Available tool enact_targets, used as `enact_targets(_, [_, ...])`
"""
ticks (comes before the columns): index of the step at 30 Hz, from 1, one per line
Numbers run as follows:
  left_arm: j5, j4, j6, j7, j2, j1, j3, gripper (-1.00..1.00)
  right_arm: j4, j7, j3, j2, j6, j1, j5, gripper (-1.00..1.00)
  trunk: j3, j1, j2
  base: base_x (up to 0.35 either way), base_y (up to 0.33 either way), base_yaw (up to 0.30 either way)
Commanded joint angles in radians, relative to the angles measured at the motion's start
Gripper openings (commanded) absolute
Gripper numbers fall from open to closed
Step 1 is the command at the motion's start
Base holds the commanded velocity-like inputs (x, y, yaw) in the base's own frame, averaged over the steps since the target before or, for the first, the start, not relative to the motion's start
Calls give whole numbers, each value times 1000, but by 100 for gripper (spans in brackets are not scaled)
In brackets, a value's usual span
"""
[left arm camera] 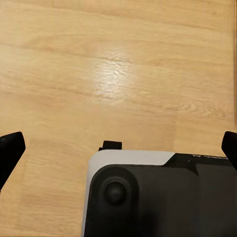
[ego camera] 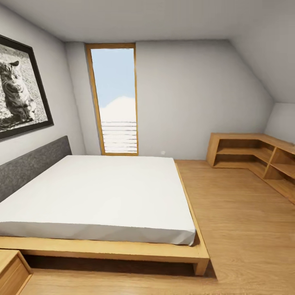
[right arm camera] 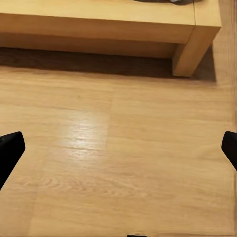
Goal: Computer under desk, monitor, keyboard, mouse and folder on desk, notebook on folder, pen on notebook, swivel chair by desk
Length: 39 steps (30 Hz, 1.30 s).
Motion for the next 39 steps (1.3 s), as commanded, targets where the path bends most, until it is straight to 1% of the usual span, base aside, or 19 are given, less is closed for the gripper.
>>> enact_targets(1, [9,0,-3,-1,0,0,-1,100,0,-1,-1,0,-2,-1,6,100,-1,0,-1,0,0,-300])
enact_targets(34, [7,0,-4,-3,0,0,-1,100,2,3,1,3,-2,-1,21,100,14,0,-1,0,0,-299])
enact_targets(39, [7,0,-3,-3,0,0,-1,100,7,3,1,3,-2,-1,37,100,12,0,-1,0,0,-295])
